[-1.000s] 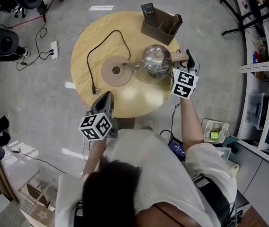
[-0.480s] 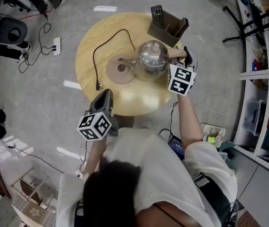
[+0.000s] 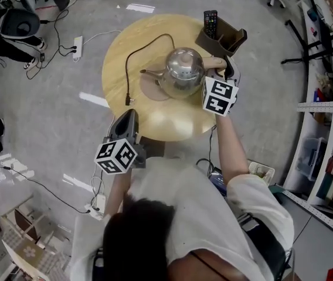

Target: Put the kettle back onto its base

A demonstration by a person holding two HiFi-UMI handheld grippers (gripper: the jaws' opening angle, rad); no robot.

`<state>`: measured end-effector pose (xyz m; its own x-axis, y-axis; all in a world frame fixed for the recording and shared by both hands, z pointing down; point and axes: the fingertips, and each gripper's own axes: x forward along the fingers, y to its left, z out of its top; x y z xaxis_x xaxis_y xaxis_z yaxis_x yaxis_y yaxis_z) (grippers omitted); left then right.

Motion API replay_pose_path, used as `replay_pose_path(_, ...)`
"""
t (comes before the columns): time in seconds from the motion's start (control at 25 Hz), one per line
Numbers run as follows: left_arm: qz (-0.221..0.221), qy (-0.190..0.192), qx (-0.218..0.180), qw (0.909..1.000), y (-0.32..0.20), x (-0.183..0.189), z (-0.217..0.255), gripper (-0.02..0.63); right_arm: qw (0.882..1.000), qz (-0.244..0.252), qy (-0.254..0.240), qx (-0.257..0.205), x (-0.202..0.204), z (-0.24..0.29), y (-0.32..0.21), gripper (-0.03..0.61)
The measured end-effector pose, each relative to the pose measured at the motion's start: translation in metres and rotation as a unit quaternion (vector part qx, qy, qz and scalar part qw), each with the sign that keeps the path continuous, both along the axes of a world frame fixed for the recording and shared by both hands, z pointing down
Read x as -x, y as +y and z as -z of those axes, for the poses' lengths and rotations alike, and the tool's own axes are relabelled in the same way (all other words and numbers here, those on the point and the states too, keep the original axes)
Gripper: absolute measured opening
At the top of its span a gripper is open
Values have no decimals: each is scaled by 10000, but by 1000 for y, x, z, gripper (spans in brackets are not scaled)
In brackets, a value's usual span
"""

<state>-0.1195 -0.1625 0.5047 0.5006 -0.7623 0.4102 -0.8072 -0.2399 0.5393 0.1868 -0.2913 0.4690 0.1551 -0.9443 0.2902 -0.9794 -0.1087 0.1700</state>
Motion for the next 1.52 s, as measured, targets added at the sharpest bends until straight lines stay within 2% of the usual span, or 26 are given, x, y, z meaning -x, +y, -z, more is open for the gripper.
replay_pose_path(0.72,427,-124,24,9990,3,28,-4,34,9984,563,-13,81,62,-9,-30,147)
replay_pose_path(1.52,571,-199,115,9981,-1,34,-10,34,9964,821,-78,203,87,-27,-43,149)
